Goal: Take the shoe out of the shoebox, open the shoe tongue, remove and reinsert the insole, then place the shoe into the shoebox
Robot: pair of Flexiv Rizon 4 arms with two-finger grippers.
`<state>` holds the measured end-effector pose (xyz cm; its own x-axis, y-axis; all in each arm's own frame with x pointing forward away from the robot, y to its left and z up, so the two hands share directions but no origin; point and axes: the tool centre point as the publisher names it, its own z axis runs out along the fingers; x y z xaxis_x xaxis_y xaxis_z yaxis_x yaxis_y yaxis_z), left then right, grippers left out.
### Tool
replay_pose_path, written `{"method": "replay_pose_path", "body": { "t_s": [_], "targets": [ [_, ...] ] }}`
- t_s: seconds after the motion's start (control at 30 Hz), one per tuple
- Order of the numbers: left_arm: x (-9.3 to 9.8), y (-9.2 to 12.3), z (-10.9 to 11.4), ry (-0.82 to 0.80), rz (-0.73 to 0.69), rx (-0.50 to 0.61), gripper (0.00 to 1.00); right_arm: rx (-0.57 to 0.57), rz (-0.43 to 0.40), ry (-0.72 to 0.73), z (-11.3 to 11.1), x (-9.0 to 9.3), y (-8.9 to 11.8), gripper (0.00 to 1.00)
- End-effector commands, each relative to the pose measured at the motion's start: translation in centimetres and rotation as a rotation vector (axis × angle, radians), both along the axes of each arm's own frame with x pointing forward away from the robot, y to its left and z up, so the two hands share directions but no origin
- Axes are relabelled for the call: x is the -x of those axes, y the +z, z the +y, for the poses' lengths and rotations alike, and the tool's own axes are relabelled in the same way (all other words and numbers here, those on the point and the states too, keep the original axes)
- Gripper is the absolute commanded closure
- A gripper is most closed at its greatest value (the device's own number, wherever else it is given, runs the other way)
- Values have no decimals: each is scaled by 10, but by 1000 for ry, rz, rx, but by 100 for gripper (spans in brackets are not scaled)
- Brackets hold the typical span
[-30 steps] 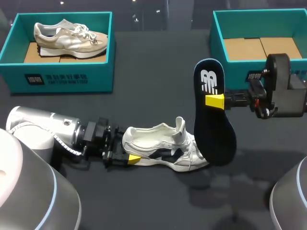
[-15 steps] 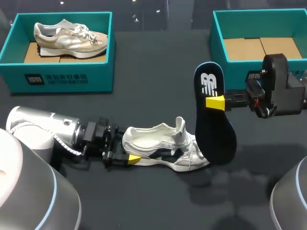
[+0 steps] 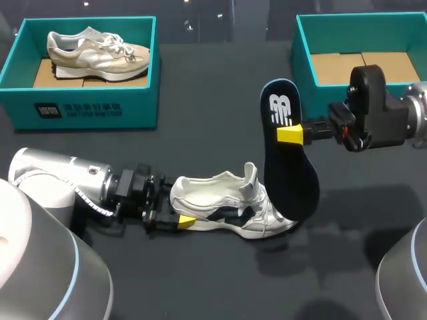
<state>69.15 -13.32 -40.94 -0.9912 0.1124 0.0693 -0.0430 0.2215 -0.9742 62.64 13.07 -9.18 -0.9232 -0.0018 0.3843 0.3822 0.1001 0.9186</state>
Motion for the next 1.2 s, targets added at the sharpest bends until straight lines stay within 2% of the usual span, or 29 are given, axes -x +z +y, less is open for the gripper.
{"method": "replay_pose_path", "body": {
  "t_s": [0.03, 0.07, 0.1, 0.13, 0.17, 0.43, 0.53, 0.63, 1.1, 1.2],
  "targets": [
    [1, 1, 1, -8, 2, -19, 100, 2, 2, 5, 2, -3, -1, 100],
    [1, 1, 1, -9, 2, -25, 89, 2, 2, 5, 2, -3, -1, 100],
    [2, 1, 2, -13, 6, -34, 61, 2, 2, 5, 2, -3, -1, 100],
    [2, 1, 3, -13, 6, -45, 9, 2, 2, 5, 2, -3, -1, 100],
    [2, 1, 4, -13, 6, -53, 0, 2, 2, 5, 2, -3, -1, 100],
    [3, 6, 15, -11, 7, -143, 0, 2, 2, 5, 2, -3, -1, 100],
    [3, 10, 21, -9, 13, -220, 0, 2, 2, 5, 2, -3, -1, 100],
    [6, 17, 32, -1, -13, -358, 0, 2, 2, 5, 2, -3, -1, 100],
    [6, 17, 32, -1, -13, -358, 0, 2, 2, 5, 2, -3, -1, 100],
    [4, 17, 34, -3, -8, -427, 0, 2, 2, 5, 2, -3, -1, 100]
  ]
}}
